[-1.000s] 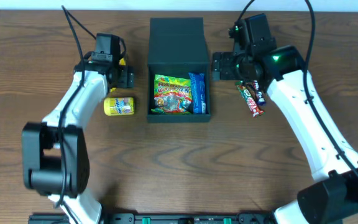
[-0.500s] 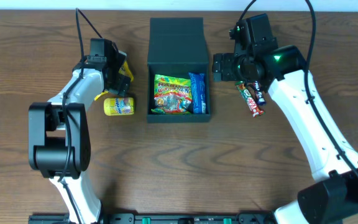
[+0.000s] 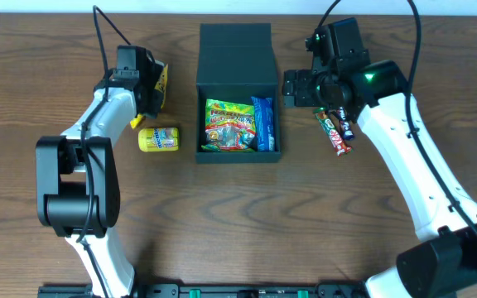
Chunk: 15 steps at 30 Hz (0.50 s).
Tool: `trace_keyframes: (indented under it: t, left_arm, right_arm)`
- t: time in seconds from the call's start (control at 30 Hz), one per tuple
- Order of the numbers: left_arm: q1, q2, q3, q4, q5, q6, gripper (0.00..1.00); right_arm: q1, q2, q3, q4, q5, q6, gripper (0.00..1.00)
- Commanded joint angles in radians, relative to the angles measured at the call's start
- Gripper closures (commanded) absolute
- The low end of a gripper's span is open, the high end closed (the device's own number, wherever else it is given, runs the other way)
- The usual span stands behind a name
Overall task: Pack container
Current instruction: 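Grasp the yellow Hacks candy bag with the left gripper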
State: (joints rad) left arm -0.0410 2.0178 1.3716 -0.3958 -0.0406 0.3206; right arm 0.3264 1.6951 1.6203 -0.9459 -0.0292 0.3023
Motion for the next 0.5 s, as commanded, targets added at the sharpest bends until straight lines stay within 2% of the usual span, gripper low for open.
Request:
trace_keyframes:
  t: [0.0,0.17,0.27,0.3,0.47]
  left_arm:
    - [-0.006,0.011,0.072,-0.078,-0.032,-0.200,0.94]
    - [-0.032,-0.065,0.275,-0.275,-0.166,-0.517,0.94]
    - [-0.066,-0.122,0.357,-0.371,-0.148,-0.706,0.94]
    - [-0.094,-0.151,0.381,-0.414,-0.116,-0.808,0.94]
    - [-0.234,-0.205,0.386,-0.547,-0.062,-1.180,0.94]
  right_arm:
    - [-0.010,0.000,-0.004,0.004,0.011,-0.011,0.12]
    - [-0.040,0.000,-0.004,0.000,0.018,0.002,0.12]
    - [-0.069,0.000,-0.004,-0.016,0.027,0.040,0.12]
    - [-0.085,0.000,-0.004,-0.027,0.034,0.057,0.12]
    - [-0.178,0.000,-0.004,-0.081,0.033,0.085,0.12]
